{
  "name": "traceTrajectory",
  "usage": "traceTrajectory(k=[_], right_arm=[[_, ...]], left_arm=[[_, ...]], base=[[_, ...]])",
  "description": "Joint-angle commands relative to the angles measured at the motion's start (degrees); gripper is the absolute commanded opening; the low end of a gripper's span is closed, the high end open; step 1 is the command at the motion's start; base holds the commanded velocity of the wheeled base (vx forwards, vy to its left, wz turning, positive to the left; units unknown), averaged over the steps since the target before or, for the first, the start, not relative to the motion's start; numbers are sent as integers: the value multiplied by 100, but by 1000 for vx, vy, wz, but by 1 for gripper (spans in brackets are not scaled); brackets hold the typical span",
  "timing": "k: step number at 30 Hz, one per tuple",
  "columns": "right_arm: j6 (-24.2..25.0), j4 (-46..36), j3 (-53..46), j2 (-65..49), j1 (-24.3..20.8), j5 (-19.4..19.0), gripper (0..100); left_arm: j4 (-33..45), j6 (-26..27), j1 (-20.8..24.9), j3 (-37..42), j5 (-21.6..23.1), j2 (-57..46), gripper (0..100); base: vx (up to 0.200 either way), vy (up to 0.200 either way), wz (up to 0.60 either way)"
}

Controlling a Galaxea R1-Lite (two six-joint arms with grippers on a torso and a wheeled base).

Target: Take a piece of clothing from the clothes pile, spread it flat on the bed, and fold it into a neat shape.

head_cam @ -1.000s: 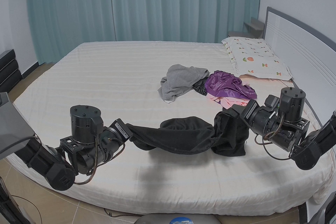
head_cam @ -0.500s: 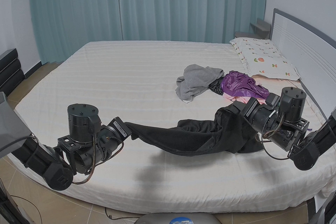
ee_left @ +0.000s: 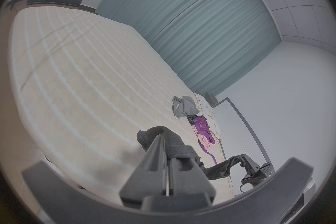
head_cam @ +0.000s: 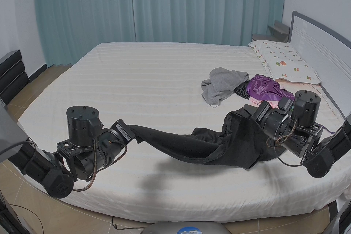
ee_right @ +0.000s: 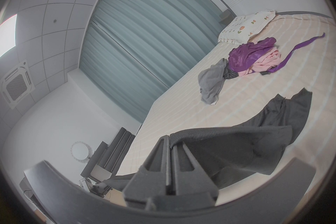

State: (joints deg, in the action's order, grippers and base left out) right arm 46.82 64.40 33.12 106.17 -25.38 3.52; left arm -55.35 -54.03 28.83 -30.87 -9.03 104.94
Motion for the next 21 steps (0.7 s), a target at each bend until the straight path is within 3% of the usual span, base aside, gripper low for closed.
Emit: traceTrajectory(k=[1, 21], right_arm=[[11, 2, 10, 0, -2, -1, 0], [20, 2, 28, 27, 60, -18, 0]], left_arm=[[-3, -2, 0, 2, -2, -52, 0], [6, -2, 0, 10, -2, -35, 0]], base=[[0, 200, 0], [0, 200, 0]])
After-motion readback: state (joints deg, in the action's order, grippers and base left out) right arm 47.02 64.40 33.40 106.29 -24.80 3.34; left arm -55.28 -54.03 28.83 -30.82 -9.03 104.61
